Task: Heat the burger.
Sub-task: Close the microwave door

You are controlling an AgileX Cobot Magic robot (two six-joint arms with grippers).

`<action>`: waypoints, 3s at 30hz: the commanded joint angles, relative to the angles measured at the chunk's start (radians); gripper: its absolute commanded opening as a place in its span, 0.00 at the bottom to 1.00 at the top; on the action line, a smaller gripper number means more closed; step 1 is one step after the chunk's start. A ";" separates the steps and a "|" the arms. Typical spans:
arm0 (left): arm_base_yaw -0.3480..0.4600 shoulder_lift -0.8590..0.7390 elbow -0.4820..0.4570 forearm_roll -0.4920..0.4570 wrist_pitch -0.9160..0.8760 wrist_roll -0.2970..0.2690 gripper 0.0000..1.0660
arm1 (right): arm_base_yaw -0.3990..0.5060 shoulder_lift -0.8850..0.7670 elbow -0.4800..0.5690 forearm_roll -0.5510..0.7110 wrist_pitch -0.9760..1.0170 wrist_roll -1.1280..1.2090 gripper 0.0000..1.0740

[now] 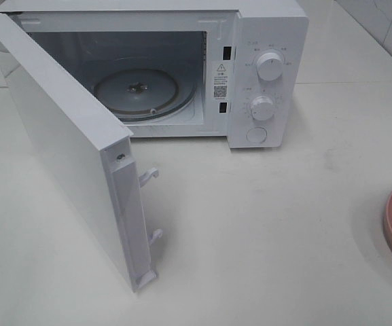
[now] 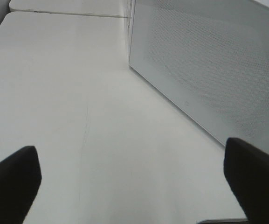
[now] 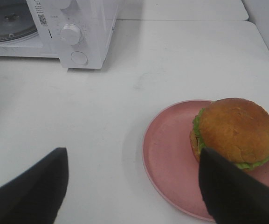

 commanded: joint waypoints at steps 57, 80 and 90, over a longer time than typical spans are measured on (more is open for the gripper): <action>0.001 0.030 -0.019 0.001 -0.073 -0.005 0.82 | -0.006 -0.030 0.002 0.002 0.000 -0.017 0.70; 0.001 0.404 0.109 -0.001 -0.603 0.055 0.00 | -0.006 -0.030 0.002 0.002 0.000 -0.017 0.70; 0.001 0.552 0.255 -0.001 -1.028 0.142 0.00 | -0.006 -0.030 0.002 0.002 0.000 -0.017 0.70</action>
